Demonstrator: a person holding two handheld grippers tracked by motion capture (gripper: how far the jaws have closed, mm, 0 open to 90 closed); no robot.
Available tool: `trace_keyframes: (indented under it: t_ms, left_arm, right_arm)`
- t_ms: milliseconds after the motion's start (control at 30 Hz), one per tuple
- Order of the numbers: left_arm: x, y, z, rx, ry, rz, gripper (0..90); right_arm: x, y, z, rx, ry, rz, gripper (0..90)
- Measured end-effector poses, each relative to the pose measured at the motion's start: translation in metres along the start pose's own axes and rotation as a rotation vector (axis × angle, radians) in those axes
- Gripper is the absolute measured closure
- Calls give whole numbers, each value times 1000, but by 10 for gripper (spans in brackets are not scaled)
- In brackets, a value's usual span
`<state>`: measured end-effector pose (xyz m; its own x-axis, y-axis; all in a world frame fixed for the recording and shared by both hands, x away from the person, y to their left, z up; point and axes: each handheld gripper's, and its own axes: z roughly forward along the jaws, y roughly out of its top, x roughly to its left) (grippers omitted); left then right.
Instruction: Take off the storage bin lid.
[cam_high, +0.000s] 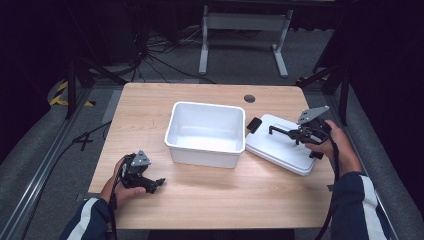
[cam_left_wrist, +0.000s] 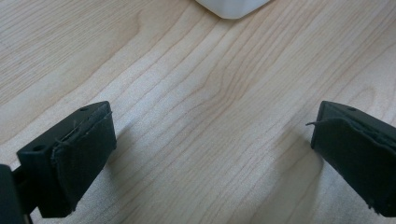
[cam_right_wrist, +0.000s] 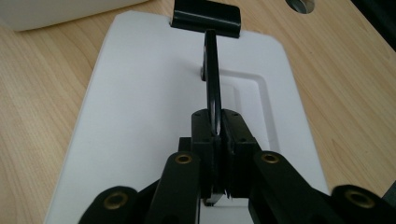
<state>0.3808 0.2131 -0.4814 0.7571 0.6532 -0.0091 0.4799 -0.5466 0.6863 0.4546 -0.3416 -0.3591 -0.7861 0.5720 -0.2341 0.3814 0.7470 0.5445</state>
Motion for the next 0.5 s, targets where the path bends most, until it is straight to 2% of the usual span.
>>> trace_keyframes:
  t_ms: [167, 500]
  left_arm:
    - [0, 0, 0, 0, 0, 0, 4]
    - [0, 0, 0, 0, 0, 0, 4]
  right_arm:
    - [0, -4, 7, -3, 13, 12, 850]
    - [0, -13, 19, 12, 5, 47, 846]
